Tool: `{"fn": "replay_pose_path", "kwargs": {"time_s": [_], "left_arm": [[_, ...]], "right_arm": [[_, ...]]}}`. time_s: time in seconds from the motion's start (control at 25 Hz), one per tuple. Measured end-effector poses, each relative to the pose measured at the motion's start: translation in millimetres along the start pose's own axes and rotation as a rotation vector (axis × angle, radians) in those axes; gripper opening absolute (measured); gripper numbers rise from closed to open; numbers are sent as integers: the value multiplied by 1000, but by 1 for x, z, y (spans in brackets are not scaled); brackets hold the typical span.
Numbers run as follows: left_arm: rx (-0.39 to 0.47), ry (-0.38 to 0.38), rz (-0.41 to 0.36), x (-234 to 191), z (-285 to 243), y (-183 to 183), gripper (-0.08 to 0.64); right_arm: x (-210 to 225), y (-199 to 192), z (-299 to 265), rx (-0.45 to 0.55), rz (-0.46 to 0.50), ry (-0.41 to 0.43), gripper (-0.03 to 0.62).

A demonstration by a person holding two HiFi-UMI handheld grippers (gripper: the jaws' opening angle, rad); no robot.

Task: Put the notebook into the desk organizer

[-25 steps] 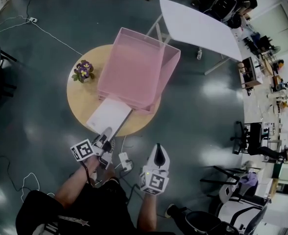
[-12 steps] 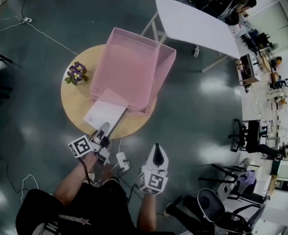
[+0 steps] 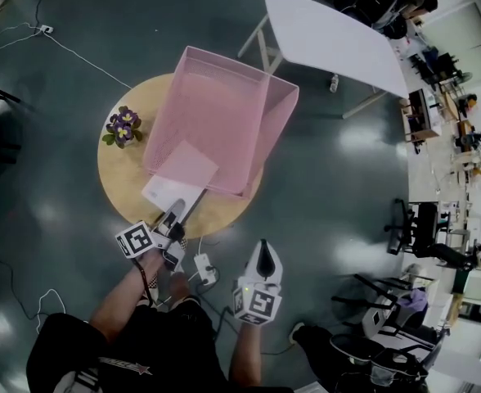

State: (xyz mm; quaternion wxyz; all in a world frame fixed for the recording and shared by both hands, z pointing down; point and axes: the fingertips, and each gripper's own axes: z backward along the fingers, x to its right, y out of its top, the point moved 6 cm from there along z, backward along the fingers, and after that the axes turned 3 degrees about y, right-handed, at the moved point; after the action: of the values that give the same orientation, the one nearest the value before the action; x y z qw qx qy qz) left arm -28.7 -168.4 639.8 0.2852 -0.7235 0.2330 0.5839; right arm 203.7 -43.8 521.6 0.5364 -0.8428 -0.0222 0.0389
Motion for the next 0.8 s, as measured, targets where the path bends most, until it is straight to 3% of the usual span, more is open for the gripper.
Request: {"fn": "replay_pose_path", "kwargs": {"time_s": [0.24,0.8], "left_arm": [[-6,-28,48,-1,-26,4,15],[8,86,-2,-28,-70,24,15]], "right_arm": [[6,-1,-19,-27,-1,1,6],[24,-8,-63,-86,-22,1,6]]}}
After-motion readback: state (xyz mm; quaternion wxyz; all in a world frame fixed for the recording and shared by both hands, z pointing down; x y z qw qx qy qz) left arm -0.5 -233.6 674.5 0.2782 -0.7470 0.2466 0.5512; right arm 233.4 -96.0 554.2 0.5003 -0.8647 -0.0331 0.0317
